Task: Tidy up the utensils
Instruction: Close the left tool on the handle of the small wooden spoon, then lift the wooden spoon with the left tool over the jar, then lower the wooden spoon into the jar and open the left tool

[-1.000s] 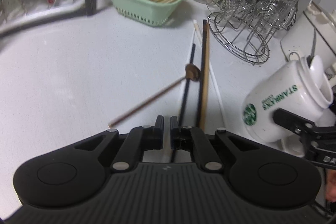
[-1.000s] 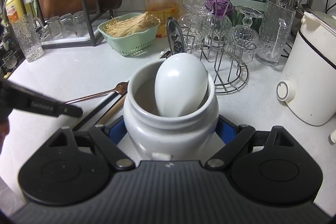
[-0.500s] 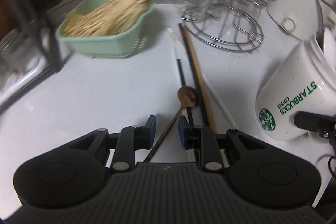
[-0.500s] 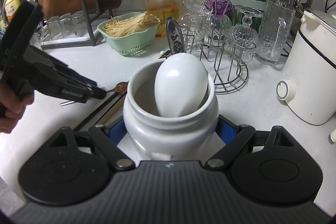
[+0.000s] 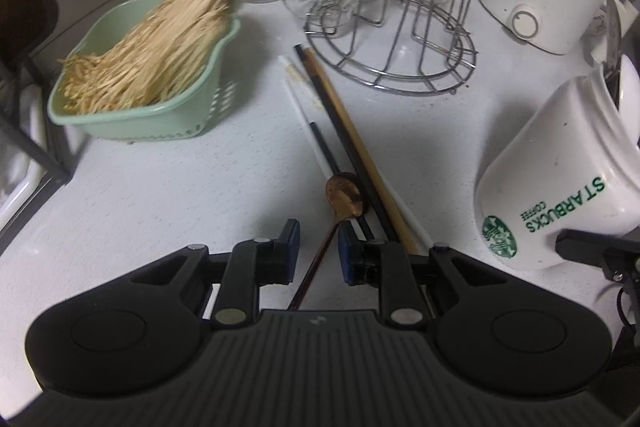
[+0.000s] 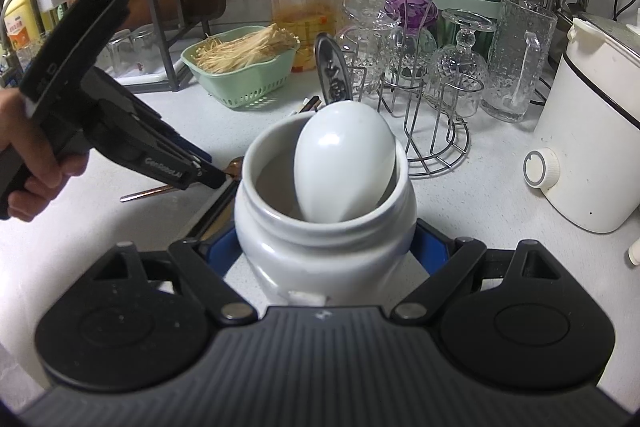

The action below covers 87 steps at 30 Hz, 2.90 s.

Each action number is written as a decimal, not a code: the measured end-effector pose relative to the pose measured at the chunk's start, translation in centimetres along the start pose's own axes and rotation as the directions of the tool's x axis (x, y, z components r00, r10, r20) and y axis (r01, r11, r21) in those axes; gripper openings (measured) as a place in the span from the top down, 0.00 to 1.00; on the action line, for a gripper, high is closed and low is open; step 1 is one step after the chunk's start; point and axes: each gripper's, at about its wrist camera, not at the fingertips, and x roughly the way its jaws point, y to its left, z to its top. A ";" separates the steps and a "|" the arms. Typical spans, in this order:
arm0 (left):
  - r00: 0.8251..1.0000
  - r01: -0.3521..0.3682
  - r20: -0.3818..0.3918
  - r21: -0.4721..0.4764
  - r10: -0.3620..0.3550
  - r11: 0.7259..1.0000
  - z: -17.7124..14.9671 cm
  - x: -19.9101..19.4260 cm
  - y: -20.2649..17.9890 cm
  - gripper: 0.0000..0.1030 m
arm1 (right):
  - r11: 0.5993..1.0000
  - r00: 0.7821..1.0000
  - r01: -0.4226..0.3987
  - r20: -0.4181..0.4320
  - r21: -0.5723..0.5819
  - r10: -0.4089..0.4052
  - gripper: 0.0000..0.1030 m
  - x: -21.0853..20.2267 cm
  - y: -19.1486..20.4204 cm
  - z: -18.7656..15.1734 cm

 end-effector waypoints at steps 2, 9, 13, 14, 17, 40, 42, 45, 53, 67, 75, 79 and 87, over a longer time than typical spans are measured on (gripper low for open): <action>1.000 0.011 -0.005 -0.005 -0.011 1.000 0.2 0.1 -0.3 0.91 | 1.000 1.000 0.001 0.000 0.002 -0.001 0.12 0.0 0.0 0.0; 1.000 0.021 -0.003 -0.083 -0.022 0.996 -0.1 -0.2 -0.5 0.96 | 1.000 1.000 0.000 -0.002 0.001 0.000 0.12 0.1 0.0 0.1; 1.000 0.013 0.002 -0.167 -0.013 0.986 -0.8 -0.9 -0.1 0.97 | 1.000 1.000 -0.001 -0.003 0.000 0.001 0.12 0.3 0.0 0.2; 1.000 0.013 0.008 -0.188 -0.012 0.982 -1.1 -1.2 0.1 0.97 | 1.000 1.000 -0.002 -0.003 -0.001 0.002 0.12 0.3 -0.1 0.2; 1.000 0.003 0.025 -0.250 0.003 0.968 -1.8 -2.3 0.4 0.97 | 1.000 1.000 -0.009 -0.001 -0.007 0.009 0.12 0.3 -0.1 0.3; 0.958 -0.008 0.247 -0.478 0.143 0.878 -2.0 -13.5 -2.5 0.97 | 0.997 0.999 -0.052 -0.001 -0.060 0.052 0.12 0.9 0.1 0.7; 0.949 0.005 0.278 -0.481 0.147 0.877 -1.5 -14.7 -2.8 0.97 | 0.996 0.998 -0.056 -0.001 -0.063 0.056 0.12 0.9 0.1 0.7; 0.936 0.029 0.322 -0.468 0.140 0.883 -0.4 -16.2 -3.3 0.97 | 0.996 0.998 -0.063 -0.002 -0.066 0.063 0.12 0.9 0.2 0.7; 0.913 0.045 0.388 -0.396 0.123 0.917 2.8 -17.8 -5.5 0.97 | 0.991 0.996 -0.093 -0.011 -0.091 0.092 0.12 0.7 1.0 0.6; 0.924 0.110 0.383 -0.264 0.000 0.958 7.1 -14.0 -7.7 0.97 | 0.989 0.994 -0.113 -0.012 -0.100 0.112 0.12 0.5 1.2 0.4; 0.910 0.159 0.410 -0.199 -0.066 0.967 7.0 -11.7 -8.6 0.97 | 0.986 0.992 -0.125 -0.009 -0.110 0.124 0.12 0.5 1.0 0.4; 0.914 0.162 0.400 -0.214 -0.065 0.963 6.1 -11.3 -8.7 0.97 | 0.985 0.992 -0.130 -0.009 -0.116 0.130 0.12 0.5 0.9 0.3; 0.930 0.163 0.363 -0.267 -0.057 0.950 4.1 -12.4 -8.1 0.97 | 0.984 0.991 -0.132 -0.009 -0.115 0.132 0.12 0.4 0.9 0.3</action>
